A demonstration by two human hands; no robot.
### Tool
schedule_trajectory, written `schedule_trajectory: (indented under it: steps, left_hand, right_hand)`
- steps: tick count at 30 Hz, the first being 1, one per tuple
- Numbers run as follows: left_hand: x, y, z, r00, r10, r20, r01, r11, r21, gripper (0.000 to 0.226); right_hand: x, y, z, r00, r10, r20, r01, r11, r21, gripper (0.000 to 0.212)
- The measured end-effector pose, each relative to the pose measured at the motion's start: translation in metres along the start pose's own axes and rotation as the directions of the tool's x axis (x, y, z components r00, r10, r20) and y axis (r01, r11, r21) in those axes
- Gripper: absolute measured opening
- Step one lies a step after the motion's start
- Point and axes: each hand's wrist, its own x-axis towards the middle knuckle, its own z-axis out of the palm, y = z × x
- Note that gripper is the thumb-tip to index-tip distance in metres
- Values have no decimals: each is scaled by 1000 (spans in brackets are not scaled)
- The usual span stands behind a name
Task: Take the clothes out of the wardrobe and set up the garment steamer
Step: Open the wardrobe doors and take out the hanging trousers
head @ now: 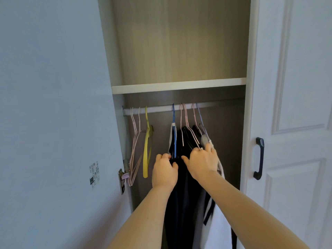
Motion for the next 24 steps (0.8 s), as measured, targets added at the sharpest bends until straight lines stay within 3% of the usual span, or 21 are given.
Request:
schedule_trajectory:
  steps: [5,10,13,16,18,21,24]
  left_hand:
    - [6,11,13,993,21,117,-16,999,-44,47]
    - [19,21,23,992,-18,126,30,996,-89,54]
    - [24,24,23,990,-108,87,119,983,-141,43]
    - [29,22,24,987,-152,54,159,972,-173,32]
    - [32,23,27,986,-152,66,162,965,-206,29]
    - [40,29,30,976,-181,122,209,939,-272,28]
    - [49,39,33,963,-218,157,263,889,-376,20]
  right_hand:
    - [12,2,8,991,112,72,-122,979,164,30]
    - [15,0,10,987,157,40,-162,947,279,20]
    - [19,3,12,981,187,57,-194,903,383,13]
    - [23,6,24,978,202,46,-201,866,457,26]
    - [25,6,31,960,263,96,-271,788,553,36]
    - [31,7,33,906,340,252,-418,627,657,33]
    - [33,11,35,901,326,286,-430,590,684,27]
